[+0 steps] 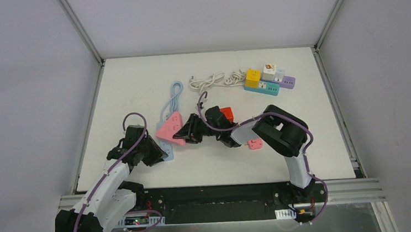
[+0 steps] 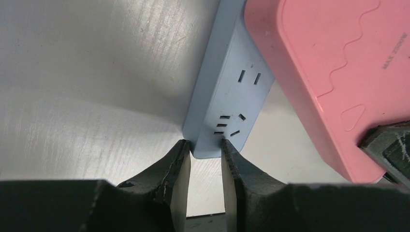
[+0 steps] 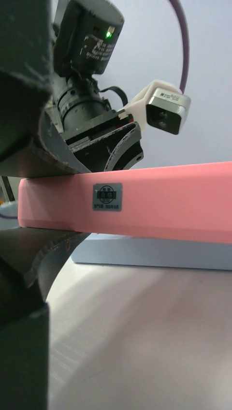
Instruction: Pull the plug off the socket
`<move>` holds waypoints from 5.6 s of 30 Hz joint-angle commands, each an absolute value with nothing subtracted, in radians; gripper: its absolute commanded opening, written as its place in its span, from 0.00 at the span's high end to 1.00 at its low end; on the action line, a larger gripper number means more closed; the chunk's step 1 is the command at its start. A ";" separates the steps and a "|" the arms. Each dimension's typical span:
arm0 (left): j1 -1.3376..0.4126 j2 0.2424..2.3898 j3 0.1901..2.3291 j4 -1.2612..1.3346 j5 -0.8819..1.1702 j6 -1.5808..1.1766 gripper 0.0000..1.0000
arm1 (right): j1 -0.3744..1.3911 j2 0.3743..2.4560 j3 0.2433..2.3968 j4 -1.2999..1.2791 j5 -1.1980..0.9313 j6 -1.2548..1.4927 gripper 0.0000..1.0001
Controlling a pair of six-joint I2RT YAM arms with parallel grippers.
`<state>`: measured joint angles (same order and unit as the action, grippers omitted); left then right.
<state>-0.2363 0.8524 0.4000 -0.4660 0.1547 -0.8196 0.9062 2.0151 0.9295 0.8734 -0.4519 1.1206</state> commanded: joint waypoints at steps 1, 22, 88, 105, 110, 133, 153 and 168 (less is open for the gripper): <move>-0.245 0.895 0.364 -0.531 0.092 -0.801 0.72 | 0.946 1.951 0.918 1.108 -0.459 0.974 1.00; -0.245 0.919 0.380 -0.530 0.095 -0.790 0.74 | 0.878 1.985 1.003 1.049 -0.501 1.430 1.00; -0.245 0.593 0.594 -0.705 -0.036 -0.728 0.59 | 0.903 1.709 0.907 0.698 -0.286 0.969 1.00; -0.244 0.466 0.739 -0.840 -0.206 -0.607 0.03 | 0.846 1.338 0.637 0.205 -0.365 0.833 0.99; -0.244 0.422 0.735 -0.844 -0.166 -0.599 0.01 | 0.860 1.342 0.579 0.218 -0.400 0.836 0.89; -0.244 0.446 0.742 -0.597 0.113 -0.545 0.01 | 0.876 1.127 0.720 -0.205 0.049 0.701 0.10; -0.243 0.651 0.755 -0.241 0.113 -0.546 0.01 | 0.341 1.660 1.340 -0.319 0.339 0.345 0.00; -0.242 0.670 0.755 -0.275 0.123 -0.554 0.01 | 0.313 2.136 1.831 -0.469 0.398 0.287 0.13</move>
